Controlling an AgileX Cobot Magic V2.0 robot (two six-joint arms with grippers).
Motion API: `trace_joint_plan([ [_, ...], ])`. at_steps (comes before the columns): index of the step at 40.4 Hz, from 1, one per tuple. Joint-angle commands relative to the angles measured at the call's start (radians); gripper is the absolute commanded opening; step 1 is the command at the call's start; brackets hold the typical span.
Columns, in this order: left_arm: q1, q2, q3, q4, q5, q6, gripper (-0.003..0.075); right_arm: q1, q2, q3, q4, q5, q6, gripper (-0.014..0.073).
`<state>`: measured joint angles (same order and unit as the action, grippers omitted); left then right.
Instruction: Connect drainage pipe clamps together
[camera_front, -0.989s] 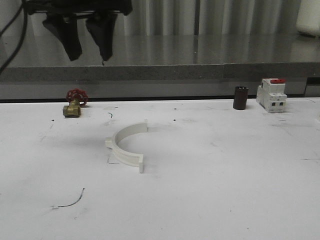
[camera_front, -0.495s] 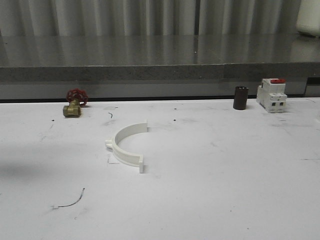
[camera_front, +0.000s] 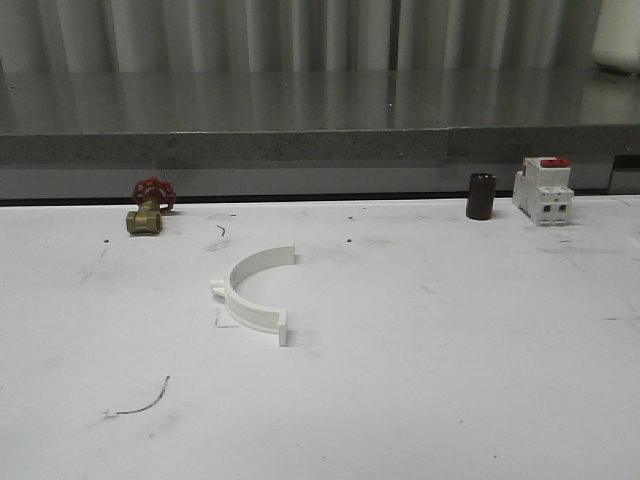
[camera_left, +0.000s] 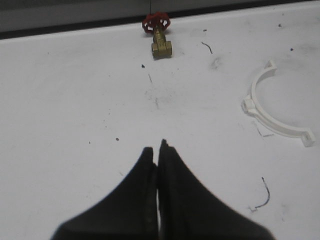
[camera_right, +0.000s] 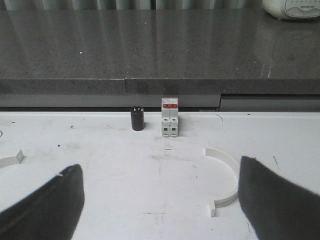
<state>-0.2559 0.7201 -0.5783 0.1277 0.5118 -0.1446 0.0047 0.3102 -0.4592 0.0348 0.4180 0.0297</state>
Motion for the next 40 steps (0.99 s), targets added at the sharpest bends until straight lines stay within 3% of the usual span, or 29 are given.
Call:
trace_joint_plan([
  [1,-0.011,-0.160,0.047,0.021,-0.102,-0.001,-0.0020,-0.006,0.015,-0.033,-0.010,-0.075,-0.007,0.0644],
  [9,-0.011,-0.441,0.134,0.061,-0.081,0.010,-0.0020,-0.006,0.015,-0.033,-0.010,-0.075,-0.007,0.0644],
  [17,-0.011,-0.599,0.179,0.077,-0.078,0.020,-0.0020,-0.006,0.015,-0.033,-0.010,-0.075,-0.007,0.0644],
  [40,-0.011,-0.616,0.188,0.077,-0.077,0.020,-0.0020,-0.006,0.015,-0.033,-0.010,-0.075,-0.007,0.0644],
])
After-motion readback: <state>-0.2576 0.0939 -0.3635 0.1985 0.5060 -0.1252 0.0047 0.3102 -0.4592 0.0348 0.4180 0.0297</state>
